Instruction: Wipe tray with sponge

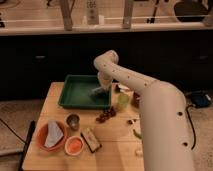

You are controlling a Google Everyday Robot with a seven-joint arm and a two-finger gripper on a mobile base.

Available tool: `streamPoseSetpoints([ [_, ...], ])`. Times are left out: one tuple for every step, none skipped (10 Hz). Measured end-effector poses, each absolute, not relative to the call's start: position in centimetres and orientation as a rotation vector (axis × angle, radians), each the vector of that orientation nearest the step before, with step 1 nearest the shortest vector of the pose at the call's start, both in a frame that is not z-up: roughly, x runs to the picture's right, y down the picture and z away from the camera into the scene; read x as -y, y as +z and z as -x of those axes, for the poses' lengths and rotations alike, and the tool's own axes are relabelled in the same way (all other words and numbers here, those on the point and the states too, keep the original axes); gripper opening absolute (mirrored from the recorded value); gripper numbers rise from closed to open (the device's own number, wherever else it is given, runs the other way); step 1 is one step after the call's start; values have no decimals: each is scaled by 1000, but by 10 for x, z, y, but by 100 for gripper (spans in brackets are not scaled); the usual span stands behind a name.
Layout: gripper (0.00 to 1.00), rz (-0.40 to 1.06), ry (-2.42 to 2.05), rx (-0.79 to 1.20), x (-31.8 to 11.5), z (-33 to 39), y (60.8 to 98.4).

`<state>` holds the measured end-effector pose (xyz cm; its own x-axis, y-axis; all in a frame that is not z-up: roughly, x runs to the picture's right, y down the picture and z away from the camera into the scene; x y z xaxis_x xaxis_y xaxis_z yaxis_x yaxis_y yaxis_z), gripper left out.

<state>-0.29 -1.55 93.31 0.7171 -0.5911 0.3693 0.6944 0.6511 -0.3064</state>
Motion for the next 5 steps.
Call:
streamPoseSetpoints([
  [3, 443, -738, 256, 20, 15, 934],
  [3, 436, -740, 268, 25, 29, 935],
  [3, 429, -741, 278, 30, 37, 936],
  [3, 426, -742, 280, 32, 36, 936],
  [3, 428, -739, 278, 31, 33, 937],
])
